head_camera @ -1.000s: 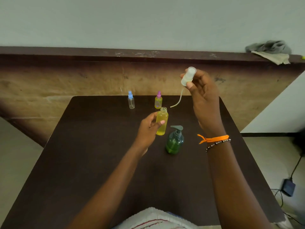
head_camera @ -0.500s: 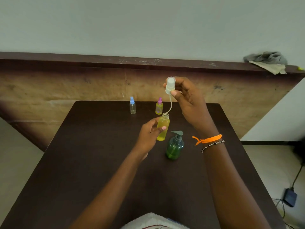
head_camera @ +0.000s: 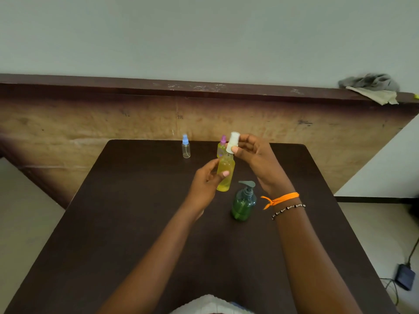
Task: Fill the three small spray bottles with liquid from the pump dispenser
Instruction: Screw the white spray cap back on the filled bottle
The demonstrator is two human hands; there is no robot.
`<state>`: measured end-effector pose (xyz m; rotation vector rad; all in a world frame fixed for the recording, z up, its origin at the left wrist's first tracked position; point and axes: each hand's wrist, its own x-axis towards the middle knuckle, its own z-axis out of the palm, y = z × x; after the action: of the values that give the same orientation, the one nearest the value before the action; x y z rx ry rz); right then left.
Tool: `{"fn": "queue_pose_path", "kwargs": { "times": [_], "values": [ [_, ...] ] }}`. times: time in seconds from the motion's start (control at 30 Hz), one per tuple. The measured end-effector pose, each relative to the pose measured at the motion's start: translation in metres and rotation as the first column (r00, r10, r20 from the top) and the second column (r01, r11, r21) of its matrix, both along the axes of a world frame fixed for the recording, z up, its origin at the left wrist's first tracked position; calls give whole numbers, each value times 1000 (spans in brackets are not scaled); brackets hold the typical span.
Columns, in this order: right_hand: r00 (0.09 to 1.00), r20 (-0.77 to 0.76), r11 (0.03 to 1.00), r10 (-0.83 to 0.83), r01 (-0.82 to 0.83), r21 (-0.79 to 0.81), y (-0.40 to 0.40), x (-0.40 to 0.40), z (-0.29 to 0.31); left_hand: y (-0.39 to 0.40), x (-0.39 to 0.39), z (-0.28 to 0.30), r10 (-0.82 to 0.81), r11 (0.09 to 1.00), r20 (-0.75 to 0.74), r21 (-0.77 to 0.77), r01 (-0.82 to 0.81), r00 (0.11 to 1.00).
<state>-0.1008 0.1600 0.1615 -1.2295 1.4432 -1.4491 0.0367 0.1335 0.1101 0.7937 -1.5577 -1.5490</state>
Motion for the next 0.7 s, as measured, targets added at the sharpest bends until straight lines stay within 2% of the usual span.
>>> {"fn": "queue_pose_path", "kwargs": {
  "times": [0.37, 0.5, 0.7],
  "values": [
    [978, 84, 981, 190, -186, -51, 4, -6, 10, -4, 1, 19, -146, 989, -76, -8, 146, 986],
    [974, 89, 977, 207, -201, -72, 5, -9, 15, -10, -1, 26, -174, 985, -107, -7, 174, 979],
    [948, 159, 959, 276, -261, -110, 8, -8, 16, -11, 3, 31, -268, 950, -236, 96, 297, 934]
  ]
}}
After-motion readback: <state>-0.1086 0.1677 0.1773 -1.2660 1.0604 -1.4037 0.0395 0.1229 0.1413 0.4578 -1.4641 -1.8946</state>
